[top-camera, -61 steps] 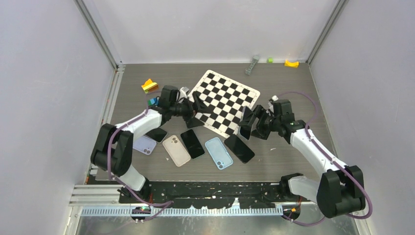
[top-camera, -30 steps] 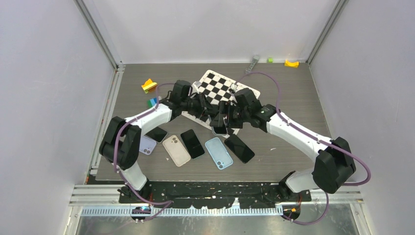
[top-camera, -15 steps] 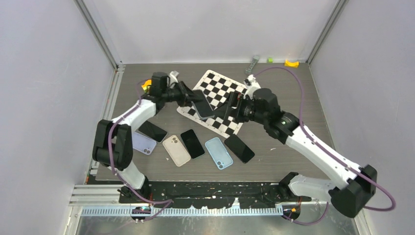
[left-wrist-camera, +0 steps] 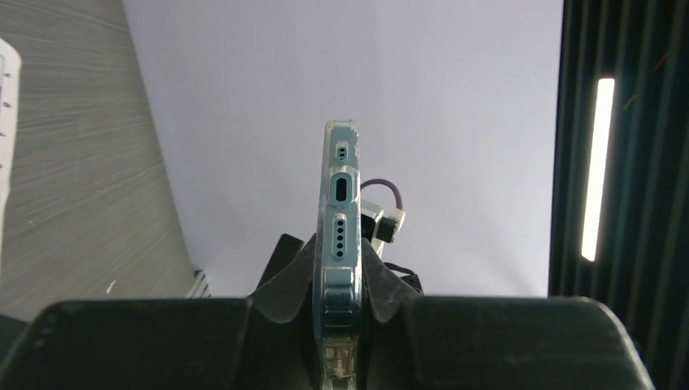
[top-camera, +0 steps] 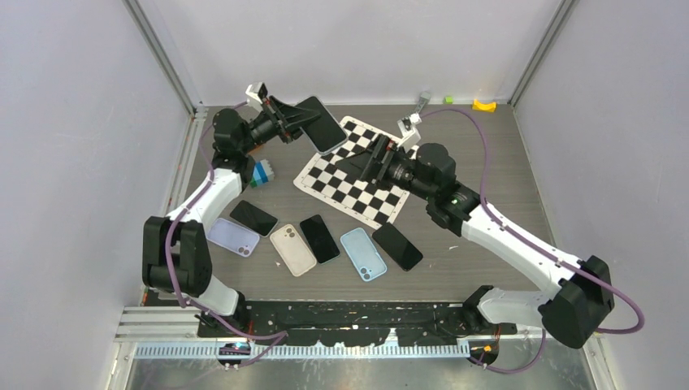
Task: Take the phone out of the phone case
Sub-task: Remove the phone case from the phone.
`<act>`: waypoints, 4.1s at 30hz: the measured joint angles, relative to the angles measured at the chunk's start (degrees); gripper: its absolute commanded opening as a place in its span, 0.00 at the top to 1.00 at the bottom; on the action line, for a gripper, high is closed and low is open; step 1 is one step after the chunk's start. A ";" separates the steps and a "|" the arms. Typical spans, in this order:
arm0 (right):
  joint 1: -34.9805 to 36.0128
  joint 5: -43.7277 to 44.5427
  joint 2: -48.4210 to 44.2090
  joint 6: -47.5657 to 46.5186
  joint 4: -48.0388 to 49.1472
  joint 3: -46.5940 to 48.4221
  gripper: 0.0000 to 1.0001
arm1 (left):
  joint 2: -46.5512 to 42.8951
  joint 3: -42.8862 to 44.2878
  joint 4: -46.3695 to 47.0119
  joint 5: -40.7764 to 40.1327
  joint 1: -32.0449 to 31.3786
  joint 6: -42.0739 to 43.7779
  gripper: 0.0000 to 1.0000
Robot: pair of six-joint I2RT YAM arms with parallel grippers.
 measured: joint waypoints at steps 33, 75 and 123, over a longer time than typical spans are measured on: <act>2.62 -7.58 10.67 -2.78 11.67 11.17 0.89 | -7.72 -2.95 -2.93 -2.84 0.24 -8.90 1.00; -0.42 -0.92 3.67 -28.20 -12.63 11.34 0.10 | -10.60 -3.69 -1.42 -3.43 -1.25 -23.15 1.00; -1.79 0.39 11.04 39.65 27.47 2.97 0.99 | -11.04 -10.67 5.73 -12.55 -1.03 -18.47 1.00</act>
